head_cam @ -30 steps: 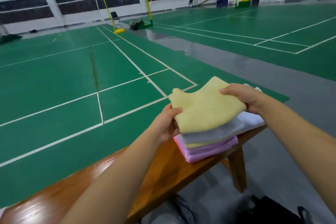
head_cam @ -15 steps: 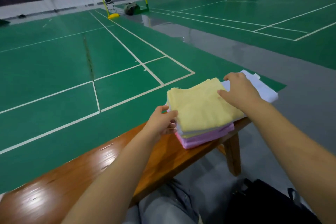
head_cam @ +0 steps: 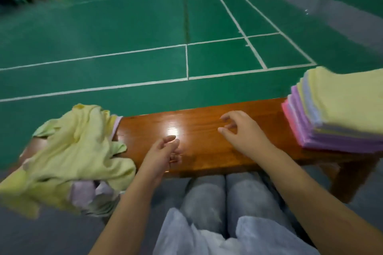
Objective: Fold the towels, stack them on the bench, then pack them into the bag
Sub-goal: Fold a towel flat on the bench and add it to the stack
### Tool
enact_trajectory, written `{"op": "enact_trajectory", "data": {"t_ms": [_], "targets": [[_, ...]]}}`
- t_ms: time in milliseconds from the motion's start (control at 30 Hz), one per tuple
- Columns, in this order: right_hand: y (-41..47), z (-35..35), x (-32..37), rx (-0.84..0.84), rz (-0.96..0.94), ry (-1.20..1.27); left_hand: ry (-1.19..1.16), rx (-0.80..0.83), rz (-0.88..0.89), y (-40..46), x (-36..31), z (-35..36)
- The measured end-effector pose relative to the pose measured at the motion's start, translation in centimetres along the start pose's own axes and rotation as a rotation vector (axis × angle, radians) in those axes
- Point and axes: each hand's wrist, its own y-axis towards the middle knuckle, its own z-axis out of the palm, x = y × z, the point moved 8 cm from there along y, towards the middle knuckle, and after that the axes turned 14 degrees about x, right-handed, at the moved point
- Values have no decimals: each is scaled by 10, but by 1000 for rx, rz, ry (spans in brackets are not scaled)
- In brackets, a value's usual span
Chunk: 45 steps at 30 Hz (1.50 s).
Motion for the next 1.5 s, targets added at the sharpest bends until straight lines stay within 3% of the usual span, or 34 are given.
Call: {"op": "enact_trajectory", "data": {"t_ms": [200, 333, 400, 500, 567, 867, 1133, 1333, 1500], "targets": [[38, 111, 70, 251, -108, 80, 60, -425, 109, -75, 17, -119], [48, 148, 97, 338, -105, 91, 289, -768, 212, -114, 9, -181], [51, 161, 106, 360, -124, 70, 422, -822, 146, -114, 7, -201], [49, 176, 111, 413, -132, 77, 681, -736, -2, -92, 3, -210], [48, 182, 112, 431, -125, 77, 721, -720, -24, -80, 3, -215], [53, 183, 117, 471, -119, 141, 600, -794, 223, -102, -52, -209], [74, 168, 183, 431, -364, 385, 659, -755, 535, -120, -141, -159], [88, 107, 200, 96, -435, 481, 269, -401, 639, -100, -179, -127], [90, 61, 165, 28, -313, 697, 277, -202, 539, -75, -178, -95]]}}
